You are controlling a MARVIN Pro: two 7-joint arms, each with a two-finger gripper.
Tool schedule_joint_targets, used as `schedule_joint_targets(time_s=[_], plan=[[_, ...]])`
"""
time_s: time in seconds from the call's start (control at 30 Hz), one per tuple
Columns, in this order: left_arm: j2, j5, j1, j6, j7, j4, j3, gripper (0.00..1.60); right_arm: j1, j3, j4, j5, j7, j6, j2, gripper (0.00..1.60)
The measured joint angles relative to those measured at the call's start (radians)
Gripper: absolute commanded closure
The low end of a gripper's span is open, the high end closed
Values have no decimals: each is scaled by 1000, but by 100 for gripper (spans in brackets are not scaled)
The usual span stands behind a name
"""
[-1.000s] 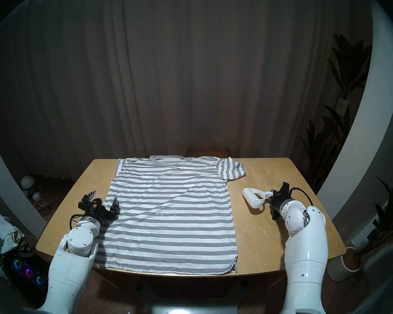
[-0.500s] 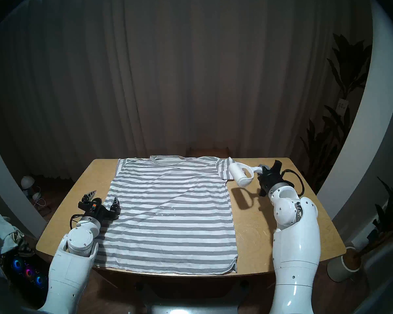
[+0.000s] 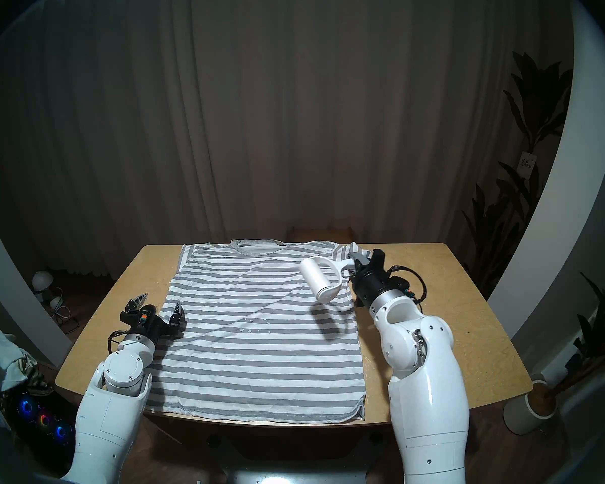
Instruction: Use the fur roller to clean a top
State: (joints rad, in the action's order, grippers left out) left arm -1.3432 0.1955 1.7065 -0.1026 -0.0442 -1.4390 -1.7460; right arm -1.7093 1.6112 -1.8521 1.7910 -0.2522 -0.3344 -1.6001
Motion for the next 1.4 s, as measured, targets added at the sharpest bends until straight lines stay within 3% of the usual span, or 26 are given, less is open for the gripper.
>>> schedule_joint_targets(time_s=[0.13, 0.4, 0.57, 0.87, 1.4], plan=[[5, -5, 16, -25, 1, -16, -9, 0, -31, -63, -7, -13, 25, 23, 1, 160], [16, -28, 69, -141, -12, -70, -21, 0, -77, -196, -2, -40, 82, 152, 28, 160], [30, -42, 94, -212, -38, -81, -28, 0, -80, -260, 1, -46, 110, 251, 52, 160], [61, -66, 109, -265, -79, -58, -54, 0, -67, -400, -1, -60, 148, 406, 103, 160], [99, -90, 83, -314, -149, 39, -56, 0, -28, -516, 87, -86, 185, 693, 158, 160]])
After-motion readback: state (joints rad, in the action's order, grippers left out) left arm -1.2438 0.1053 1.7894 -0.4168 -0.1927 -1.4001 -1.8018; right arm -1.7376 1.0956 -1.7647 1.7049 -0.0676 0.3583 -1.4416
